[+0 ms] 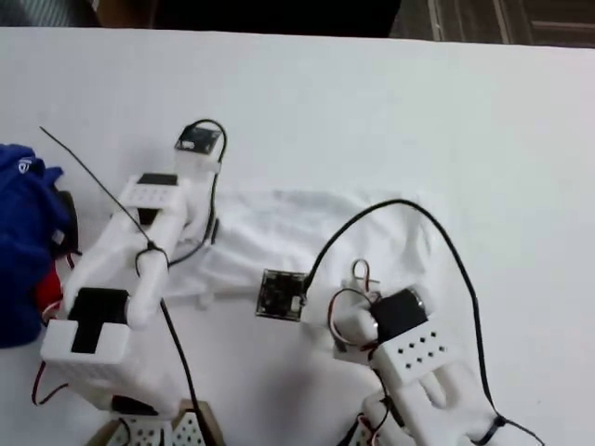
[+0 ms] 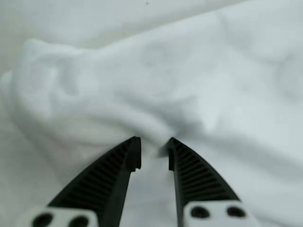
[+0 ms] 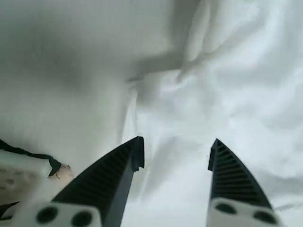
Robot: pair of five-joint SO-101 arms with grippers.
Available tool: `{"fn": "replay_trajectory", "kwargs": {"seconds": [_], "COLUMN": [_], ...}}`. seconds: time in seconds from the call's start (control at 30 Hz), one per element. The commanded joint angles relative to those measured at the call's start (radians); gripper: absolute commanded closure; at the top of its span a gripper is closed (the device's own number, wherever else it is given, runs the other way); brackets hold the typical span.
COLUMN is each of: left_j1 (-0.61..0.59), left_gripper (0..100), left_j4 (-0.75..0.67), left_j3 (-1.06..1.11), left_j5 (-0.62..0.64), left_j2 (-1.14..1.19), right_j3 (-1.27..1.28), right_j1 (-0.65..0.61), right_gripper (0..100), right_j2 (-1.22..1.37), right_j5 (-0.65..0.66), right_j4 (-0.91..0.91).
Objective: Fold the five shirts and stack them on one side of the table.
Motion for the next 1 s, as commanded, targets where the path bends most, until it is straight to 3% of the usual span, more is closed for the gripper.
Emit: {"fn": "replay_trajectory", "kwargs": {"seconds": [0.0,0.17,0.73,0.97], "left_j1": [-0.005,-0.005,-0.005,-0.005], "left_gripper": [89,89,89,89], "left_j4": [-0.034,-0.034,-0.034,-0.034], "left_j3": [0.002,0.002,0.002,0.002], "left_j5": [0.000,0.000,0.006,0.006], "left_j2": [-0.002,-0.002,-0.002,-0.002], "right_j3": [0.133,0.221,0.299,0.221], "right_j1": [0.007,0.030,0.051,0.051], "right_gripper": [75.9,68.4,68.3,72.3], "right_j2": [-0.027,-0.027,-0.021,0.219], "right_j5": [-0.009,-0.009,0.000,0.081], "right_j4": [-0.116,-0.216,-0.278,-0.291]}}
